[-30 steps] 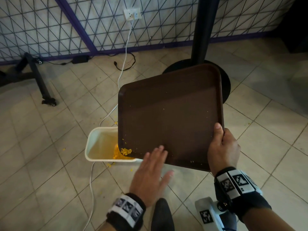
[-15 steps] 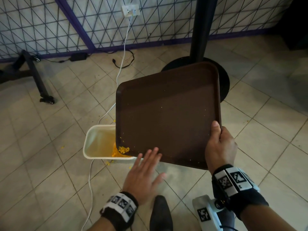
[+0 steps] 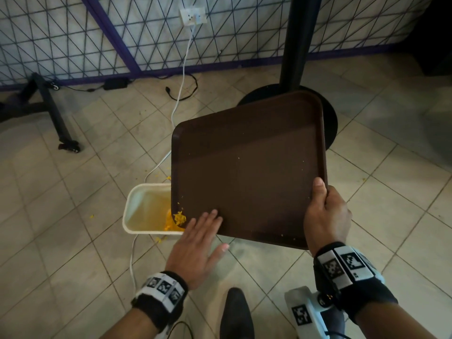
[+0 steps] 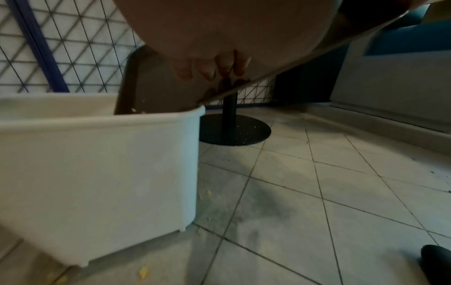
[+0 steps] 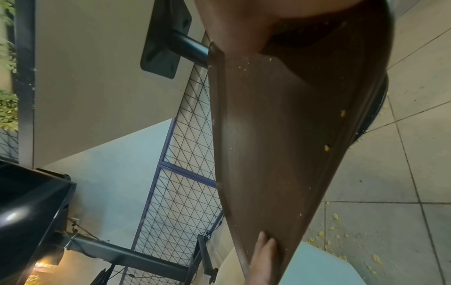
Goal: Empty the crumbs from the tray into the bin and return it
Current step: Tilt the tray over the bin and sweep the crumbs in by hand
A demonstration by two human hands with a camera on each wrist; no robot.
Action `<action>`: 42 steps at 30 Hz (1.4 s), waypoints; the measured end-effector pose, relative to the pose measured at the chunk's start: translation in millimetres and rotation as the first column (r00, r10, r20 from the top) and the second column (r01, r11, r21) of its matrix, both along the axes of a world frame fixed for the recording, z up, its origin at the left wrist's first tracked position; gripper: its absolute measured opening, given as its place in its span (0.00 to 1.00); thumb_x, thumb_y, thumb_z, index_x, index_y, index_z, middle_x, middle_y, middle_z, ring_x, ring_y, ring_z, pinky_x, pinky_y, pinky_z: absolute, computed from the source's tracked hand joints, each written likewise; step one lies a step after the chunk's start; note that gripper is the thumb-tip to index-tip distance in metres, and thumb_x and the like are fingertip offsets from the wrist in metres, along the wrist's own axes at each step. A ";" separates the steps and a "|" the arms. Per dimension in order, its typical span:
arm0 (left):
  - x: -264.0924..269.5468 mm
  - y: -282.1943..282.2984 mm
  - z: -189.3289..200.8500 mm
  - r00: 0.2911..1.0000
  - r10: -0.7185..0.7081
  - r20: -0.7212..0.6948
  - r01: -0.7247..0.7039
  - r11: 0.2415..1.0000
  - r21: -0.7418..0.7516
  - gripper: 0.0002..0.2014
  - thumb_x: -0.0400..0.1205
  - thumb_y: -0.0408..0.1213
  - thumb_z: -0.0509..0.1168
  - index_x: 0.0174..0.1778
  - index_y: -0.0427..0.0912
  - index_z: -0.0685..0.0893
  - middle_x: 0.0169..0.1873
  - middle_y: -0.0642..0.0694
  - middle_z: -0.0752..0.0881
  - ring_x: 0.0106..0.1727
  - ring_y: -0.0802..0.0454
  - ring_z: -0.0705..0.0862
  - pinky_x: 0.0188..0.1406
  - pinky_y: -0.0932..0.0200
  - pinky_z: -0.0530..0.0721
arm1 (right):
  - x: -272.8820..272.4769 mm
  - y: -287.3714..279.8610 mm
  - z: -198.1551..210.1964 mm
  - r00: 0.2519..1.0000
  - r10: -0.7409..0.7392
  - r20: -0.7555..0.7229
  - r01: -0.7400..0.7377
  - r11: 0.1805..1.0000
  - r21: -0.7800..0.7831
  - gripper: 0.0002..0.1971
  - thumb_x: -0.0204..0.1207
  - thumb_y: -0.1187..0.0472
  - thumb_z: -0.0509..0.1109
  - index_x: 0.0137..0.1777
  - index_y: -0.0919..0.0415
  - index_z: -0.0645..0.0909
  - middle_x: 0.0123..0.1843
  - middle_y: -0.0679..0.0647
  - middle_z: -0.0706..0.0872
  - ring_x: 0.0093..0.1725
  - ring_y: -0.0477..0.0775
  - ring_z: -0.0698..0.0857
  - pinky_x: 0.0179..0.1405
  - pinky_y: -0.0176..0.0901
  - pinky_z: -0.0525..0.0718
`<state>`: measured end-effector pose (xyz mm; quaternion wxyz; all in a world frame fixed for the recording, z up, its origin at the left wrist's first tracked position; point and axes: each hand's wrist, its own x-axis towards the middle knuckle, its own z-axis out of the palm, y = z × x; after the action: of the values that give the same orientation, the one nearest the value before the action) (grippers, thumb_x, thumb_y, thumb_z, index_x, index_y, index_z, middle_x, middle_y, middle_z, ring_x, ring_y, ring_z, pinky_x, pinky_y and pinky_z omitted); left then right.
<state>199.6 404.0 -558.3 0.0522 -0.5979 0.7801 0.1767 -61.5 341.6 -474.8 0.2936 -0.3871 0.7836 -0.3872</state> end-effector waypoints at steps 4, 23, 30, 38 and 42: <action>12.4 3.5 -21.3 0.996 0.080 0.048 -0.083 0.995 0.055 0.37 0.83 0.67 0.31 0.86 0.51 0.46 0.85 0.54 0.41 0.85 0.56 0.40 0.85 0.49 0.41 | -3.8 0.0 -0.8 1.000 -0.022 -0.004 0.022 1.000 -0.008 0.23 0.85 0.43 0.52 0.41 0.58 0.79 0.33 0.53 0.83 0.33 0.56 0.82 0.33 0.52 0.83; 69.5 -87.1 -10.5 0.952 0.271 0.144 -0.276 0.961 0.014 0.36 0.84 0.63 0.33 0.86 0.47 0.52 0.87 0.49 0.51 0.86 0.50 0.51 0.85 0.46 0.49 | -1.8 1.3 5.9 0.999 0.024 -0.037 -0.026 0.998 -0.063 0.23 0.85 0.42 0.52 0.39 0.58 0.76 0.30 0.53 0.80 0.30 0.57 0.80 0.32 0.57 0.84; 69.0 -40.9 -34.5 0.962 0.220 0.162 -0.236 0.968 0.085 0.39 0.83 0.65 0.32 0.85 0.44 0.56 0.85 0.45 0.58 0.85 0.48 0.57 0.84 0.46 0.55 | -2.2 1.9 6.1 0.999 0.042 -0.018 -0.043 0.998 -0.054 0.23 0.85 0.42 0.51 0.41 0.59 0.77 0.31 0.52 0.80 0.31 0.54 0.79 0.34 0.55 0.82; 83.0 -37.3 -3.2 0.976 0.170 0.135 -0.171 0.985 -0.009 0.39 0.81 0.66 0.35 0.71 0.47 0.80 0.70 0.45 0.82 0.66 0.45 0.82 0.64 0.49 0.79 | 6.1 2.4 9.1 0.997 0.073 -0.022 -0.074 0.995 -0.062 0.22 0.85 0.42 0.51 0.43 0.56 0.78 0.33 0.53 0.83 0.32 0.54 0.82 0.35 0.56 0.86; 81.6 -63.2 -0.4 0.934 0.356 0.021 -0.354 0.933 -0.067 0.28 0.87 0.59 0.45 0.81 0.52 0.64 0.83 0.49 0.66 0.70 0.42 0.79 0.66 0.42 0.79 | 7.6 1.7 8.1 0.995 0.083 -0.048 -0.087 0.993 -0.078 0.22 0.85 0.41 0.51 0.42 0.56 0.77 0.32 0.53 0.82 0.32 0.55 0.81 0.34 0.57 0.85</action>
<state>281.2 340.8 -558.7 0.0135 -0.7331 0.6634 0.1490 -53.8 343.3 -466.8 0.2763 -0.4403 0.7566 -0.3968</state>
